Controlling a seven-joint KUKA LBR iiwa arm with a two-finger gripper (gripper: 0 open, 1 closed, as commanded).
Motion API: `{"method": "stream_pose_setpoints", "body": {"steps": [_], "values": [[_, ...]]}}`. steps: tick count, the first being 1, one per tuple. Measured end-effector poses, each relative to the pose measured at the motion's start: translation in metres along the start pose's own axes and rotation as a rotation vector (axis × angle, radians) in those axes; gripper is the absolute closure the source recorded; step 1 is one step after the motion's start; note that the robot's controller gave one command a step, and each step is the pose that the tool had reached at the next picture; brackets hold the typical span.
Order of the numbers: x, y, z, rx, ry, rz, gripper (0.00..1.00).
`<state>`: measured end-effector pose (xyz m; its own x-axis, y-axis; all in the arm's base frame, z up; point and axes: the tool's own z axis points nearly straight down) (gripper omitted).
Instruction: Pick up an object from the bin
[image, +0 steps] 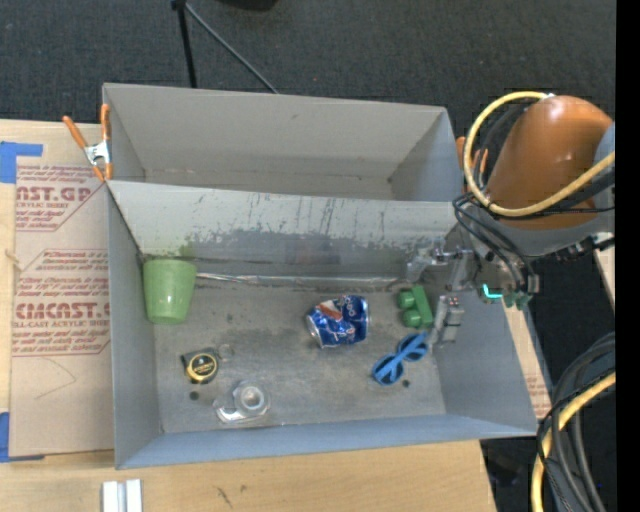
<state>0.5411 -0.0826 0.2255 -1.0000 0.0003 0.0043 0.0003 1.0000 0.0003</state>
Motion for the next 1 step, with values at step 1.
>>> {"method": "stream_pose_setpoints", "body": {"steps": [1], "values": [[-0.0325, 0.0058, 0.1501, -0.001, -0.001, -0.185, 0.0]]}}
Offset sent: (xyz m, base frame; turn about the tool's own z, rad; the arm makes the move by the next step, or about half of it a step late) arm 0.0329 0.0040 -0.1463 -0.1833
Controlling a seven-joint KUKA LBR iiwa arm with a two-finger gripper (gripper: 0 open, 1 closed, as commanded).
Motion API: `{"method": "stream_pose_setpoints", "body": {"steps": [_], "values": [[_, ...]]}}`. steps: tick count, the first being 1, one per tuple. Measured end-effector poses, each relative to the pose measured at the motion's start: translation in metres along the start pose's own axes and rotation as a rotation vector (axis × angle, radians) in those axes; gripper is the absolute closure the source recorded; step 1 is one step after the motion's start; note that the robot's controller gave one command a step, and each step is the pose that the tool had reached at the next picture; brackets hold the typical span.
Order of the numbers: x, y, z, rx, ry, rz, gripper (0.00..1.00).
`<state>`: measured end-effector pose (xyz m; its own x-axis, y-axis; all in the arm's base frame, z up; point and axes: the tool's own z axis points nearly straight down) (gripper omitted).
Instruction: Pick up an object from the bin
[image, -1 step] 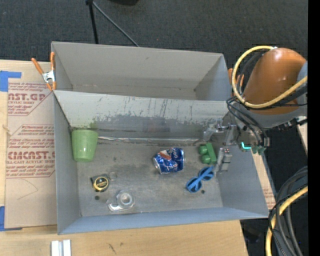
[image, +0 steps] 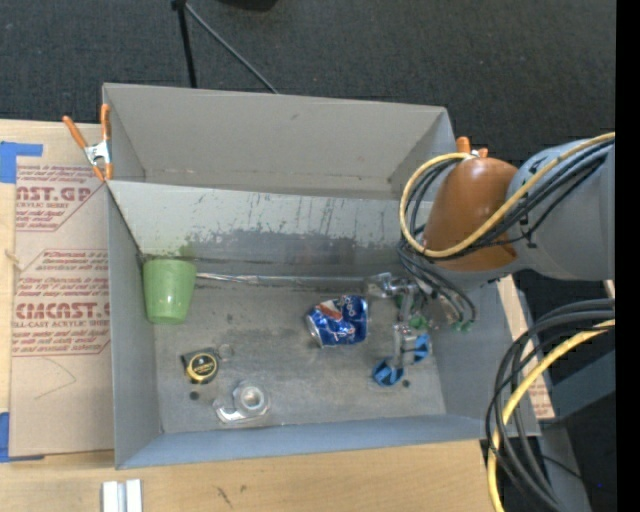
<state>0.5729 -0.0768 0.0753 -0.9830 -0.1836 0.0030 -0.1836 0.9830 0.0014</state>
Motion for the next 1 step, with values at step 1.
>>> {"method": "stream_pose_setpoints", "body": {"steps": [1], "values": [[-0.0278, 0.0647, 0.0052, -0.001, -0.008, -0.06, 0.0]]}}
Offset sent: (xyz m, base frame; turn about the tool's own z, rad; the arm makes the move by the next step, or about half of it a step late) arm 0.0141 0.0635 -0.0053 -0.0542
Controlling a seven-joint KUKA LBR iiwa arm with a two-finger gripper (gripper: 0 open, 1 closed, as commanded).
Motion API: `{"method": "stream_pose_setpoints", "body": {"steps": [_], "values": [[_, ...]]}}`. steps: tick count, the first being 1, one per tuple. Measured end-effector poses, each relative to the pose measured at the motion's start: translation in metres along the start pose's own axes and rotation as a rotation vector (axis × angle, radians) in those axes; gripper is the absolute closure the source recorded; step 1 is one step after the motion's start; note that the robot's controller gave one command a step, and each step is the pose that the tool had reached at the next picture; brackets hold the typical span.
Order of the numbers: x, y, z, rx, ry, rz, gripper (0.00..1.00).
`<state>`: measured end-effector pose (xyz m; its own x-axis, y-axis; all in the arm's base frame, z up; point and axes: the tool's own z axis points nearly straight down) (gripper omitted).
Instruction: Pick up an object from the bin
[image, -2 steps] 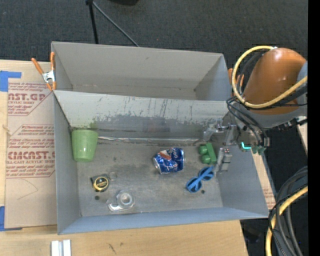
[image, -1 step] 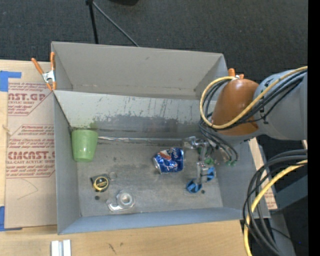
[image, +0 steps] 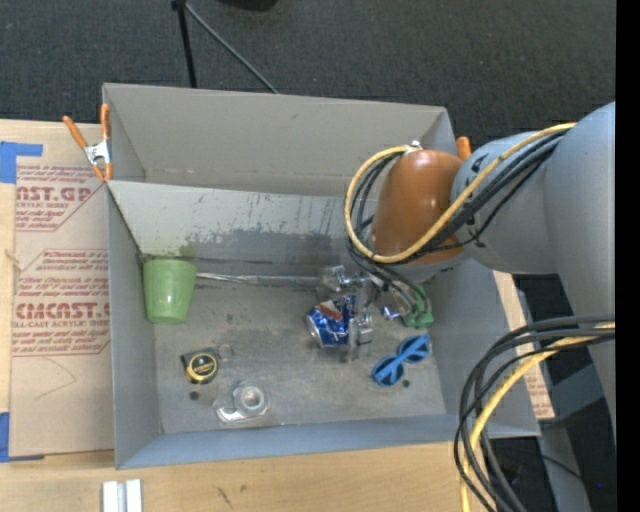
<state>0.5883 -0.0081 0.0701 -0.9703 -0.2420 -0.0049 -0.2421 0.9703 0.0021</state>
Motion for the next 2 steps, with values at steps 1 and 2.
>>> {"method": "stream_pose_setpoints", "body": {"steps": [1, 2], "values": [[0.001, -0.004, 0.0, 0.002, 0.001, 0.006, 1.0], [-0.001, -0.004, -0.114, 0.005, -0.006, -0.011, 1.0]]}}
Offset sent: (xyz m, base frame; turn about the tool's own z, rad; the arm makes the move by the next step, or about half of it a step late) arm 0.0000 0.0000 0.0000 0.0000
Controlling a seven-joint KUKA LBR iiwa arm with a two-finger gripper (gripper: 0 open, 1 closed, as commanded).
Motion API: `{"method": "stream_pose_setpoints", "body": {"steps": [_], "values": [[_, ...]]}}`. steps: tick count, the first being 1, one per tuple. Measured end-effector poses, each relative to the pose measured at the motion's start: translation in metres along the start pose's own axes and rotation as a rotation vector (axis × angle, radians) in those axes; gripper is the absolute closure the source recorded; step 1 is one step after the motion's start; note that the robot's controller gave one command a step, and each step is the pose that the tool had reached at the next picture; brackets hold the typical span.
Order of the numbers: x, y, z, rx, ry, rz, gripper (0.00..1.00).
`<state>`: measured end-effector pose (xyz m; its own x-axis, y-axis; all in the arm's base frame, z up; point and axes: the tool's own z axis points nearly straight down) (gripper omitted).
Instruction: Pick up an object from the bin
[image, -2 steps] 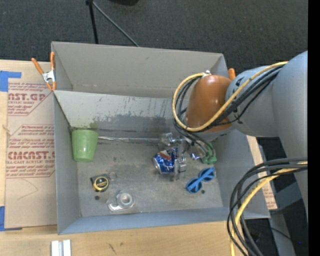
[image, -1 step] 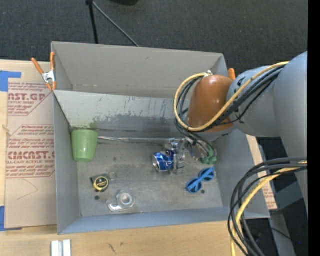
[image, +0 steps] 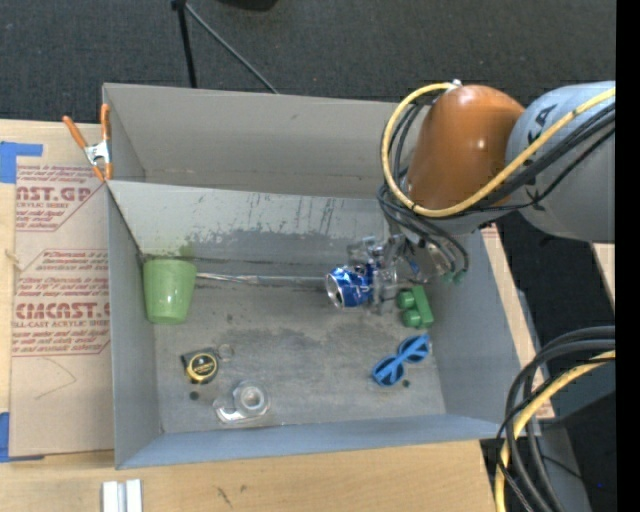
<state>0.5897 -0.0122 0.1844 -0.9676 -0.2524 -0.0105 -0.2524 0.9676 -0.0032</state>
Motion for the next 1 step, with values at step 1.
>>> {"method": "stream_pose_setpoints", "body": {"steps": [1], "values": [[0.0058, 0.0156, -0.1464, 0.0, -0.002, -0.055, 1.0]]}}
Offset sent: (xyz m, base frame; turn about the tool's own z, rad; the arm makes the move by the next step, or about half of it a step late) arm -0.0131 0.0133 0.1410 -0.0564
